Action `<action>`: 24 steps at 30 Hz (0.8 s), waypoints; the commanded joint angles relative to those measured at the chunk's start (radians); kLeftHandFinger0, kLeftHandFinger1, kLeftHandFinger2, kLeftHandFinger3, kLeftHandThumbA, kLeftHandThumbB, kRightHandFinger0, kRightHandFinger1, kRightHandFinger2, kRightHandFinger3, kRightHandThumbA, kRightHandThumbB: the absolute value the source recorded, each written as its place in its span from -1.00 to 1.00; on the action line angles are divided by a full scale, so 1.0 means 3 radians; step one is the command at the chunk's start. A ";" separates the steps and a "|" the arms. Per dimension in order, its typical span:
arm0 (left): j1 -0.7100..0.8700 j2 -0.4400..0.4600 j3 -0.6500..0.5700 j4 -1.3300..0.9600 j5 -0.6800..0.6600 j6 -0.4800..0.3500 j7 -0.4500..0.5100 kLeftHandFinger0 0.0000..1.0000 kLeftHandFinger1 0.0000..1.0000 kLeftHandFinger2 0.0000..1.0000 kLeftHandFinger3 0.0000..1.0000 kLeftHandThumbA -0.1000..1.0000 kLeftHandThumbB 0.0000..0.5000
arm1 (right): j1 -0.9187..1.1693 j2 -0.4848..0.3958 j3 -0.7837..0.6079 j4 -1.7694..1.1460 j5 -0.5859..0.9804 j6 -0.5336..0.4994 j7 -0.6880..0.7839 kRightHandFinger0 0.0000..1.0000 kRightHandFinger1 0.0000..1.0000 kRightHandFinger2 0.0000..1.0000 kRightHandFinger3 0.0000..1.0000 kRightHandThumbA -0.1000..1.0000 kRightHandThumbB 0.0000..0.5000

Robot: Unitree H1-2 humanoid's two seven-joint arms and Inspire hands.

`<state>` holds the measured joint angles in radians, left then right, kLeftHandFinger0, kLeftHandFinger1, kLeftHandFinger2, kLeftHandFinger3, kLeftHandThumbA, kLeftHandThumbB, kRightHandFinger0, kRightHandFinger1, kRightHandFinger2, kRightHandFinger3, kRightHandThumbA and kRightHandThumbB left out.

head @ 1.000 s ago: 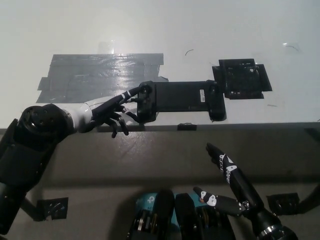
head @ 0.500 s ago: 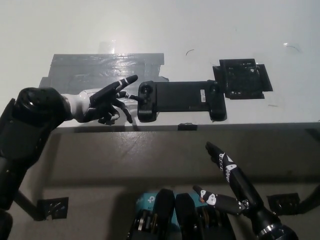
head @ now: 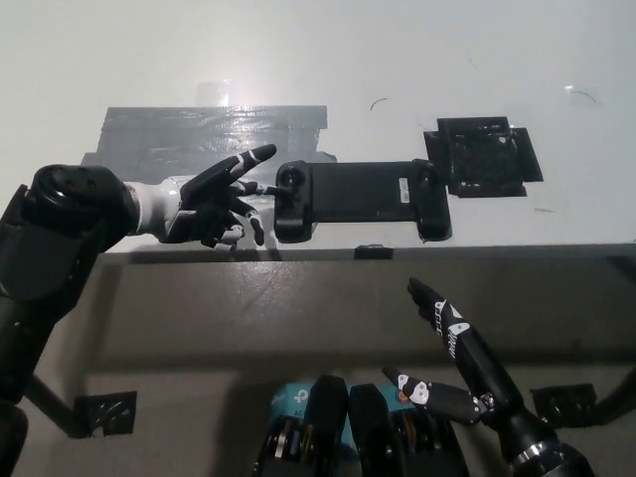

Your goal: A controller is being placed at the center of the desk near the left hand and the robot uses its left hand's index finger to press a button at the left area of the controller

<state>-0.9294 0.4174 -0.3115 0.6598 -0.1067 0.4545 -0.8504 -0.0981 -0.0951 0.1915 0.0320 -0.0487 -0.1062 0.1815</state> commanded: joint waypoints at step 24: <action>-0.0301 0.0057 -0.0009 -0.0010 -0.0136 0.0052 0.0004 -1.00 -1.00 -0.41 1.00 1.00 0.74 | -0.0116 0.0002 -0.0011 -0.0053 0.0036 -0.0128 0.0048 1.00 1.00 1.00 1.00 0.51 -0.01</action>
<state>-0.9684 0.4170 -0.3214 0.6663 -0.1444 0.4552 -0.8535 -0.1031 -0.0952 0.1914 0.0320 -0.0484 -0.1062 0.1832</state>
